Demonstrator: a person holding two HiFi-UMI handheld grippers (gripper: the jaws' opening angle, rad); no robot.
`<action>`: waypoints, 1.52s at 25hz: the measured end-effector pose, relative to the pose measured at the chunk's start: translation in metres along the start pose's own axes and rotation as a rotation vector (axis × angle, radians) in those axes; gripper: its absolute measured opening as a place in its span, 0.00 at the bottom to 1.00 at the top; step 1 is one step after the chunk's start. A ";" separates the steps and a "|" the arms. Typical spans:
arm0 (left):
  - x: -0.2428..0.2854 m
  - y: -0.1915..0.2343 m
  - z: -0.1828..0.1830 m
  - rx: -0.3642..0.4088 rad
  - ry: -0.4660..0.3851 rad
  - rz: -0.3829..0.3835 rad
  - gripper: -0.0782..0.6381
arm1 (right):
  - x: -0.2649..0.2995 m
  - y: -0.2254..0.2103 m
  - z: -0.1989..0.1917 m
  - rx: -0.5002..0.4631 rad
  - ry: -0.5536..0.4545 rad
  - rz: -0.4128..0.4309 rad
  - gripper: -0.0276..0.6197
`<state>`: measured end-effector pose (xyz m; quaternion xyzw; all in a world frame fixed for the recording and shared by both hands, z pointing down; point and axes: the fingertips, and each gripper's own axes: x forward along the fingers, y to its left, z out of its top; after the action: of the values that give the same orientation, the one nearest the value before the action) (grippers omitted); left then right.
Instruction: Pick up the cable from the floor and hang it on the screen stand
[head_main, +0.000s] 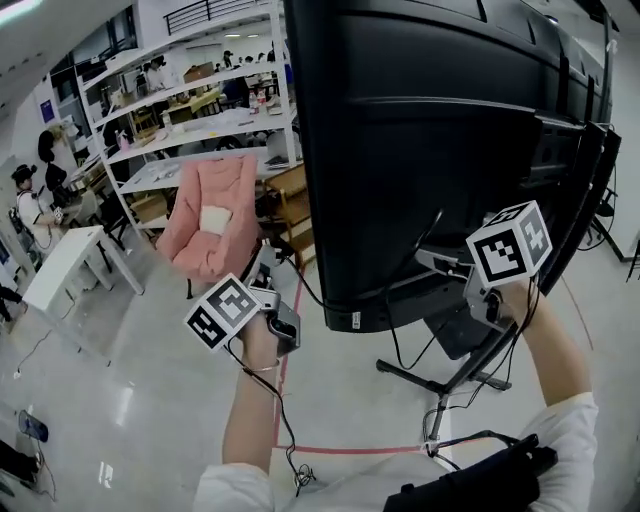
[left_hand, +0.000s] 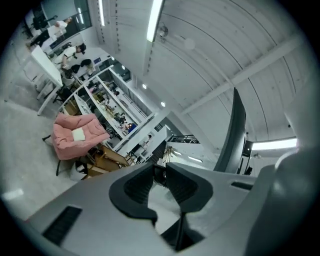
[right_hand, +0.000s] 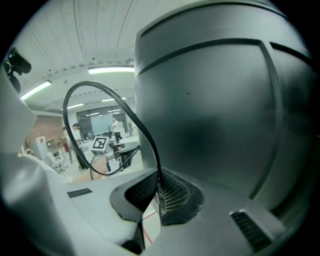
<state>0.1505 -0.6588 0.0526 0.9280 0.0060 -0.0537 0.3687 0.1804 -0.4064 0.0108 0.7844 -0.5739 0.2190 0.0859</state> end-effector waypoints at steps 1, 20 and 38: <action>0.004 0.001 0.005 0.028 0.020 -0.018 0.23 | 0.002 0.002 0.004 0.014 -0.005 -0.040 0.09; 0.080 -0.044 0.073 0.018 0.156 -0.348 0.23 | -0.027 0.025 0.096 0.149 -0.081 -0.490 0.09; 0.139 -0.086 0.155 -0.048 0.232 -0.504 0.23 | -0.080 0.065 0.230 0.220 -0.066 -0.962 0.08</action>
<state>0.2691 -0.7060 -0.1324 0.8880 0.2803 -0.0369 0.3626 0.1559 -0.4476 -0.2367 0.9713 -0.1226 0.1890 0.0760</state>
